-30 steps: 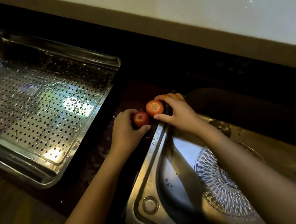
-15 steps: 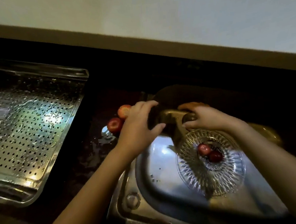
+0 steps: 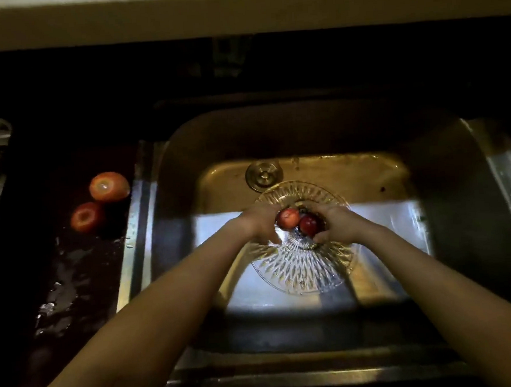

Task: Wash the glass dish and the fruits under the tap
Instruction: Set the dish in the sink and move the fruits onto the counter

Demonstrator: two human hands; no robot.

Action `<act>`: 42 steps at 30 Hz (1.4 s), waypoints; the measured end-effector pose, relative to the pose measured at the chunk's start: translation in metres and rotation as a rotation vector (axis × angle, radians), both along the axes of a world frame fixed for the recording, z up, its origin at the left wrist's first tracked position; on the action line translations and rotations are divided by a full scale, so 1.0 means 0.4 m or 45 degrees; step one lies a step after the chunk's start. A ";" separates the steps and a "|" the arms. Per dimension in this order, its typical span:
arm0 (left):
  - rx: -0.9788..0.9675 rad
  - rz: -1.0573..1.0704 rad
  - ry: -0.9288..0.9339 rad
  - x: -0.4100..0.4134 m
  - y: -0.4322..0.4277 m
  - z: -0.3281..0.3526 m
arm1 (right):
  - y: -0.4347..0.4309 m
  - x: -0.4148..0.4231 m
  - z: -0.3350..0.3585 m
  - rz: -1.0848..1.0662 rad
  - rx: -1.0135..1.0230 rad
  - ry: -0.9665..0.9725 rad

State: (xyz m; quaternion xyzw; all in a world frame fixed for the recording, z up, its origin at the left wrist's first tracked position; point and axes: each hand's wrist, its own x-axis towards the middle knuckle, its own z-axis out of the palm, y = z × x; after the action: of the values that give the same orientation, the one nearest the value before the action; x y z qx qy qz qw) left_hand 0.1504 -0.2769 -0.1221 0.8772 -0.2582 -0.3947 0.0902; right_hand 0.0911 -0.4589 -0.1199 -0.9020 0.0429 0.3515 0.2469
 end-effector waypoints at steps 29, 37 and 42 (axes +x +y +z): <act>-0.259 0.529 -0.438 -0.059 0.395 0.344 | 0.337 0.143 0.323 0.573 0.275 -0.558; -0.102 0.861 -0.511 -0.133 0.615 0.391 | 0.597 0.162 0.361 0.693 0.367 -0.582; -0.077 0.994 -0.506 -0.176 0.659 0.342 | 0.678 0.125 0.316 0.619 0.351 -0.587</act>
State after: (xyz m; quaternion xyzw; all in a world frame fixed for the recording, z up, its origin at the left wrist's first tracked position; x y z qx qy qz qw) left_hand 0.0802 -0.0132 0.0146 0.9649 0.0689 -0.1468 0.2067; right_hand 0.1413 -0.1877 0.0065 -0.8996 -0.2775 0.1899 0.2787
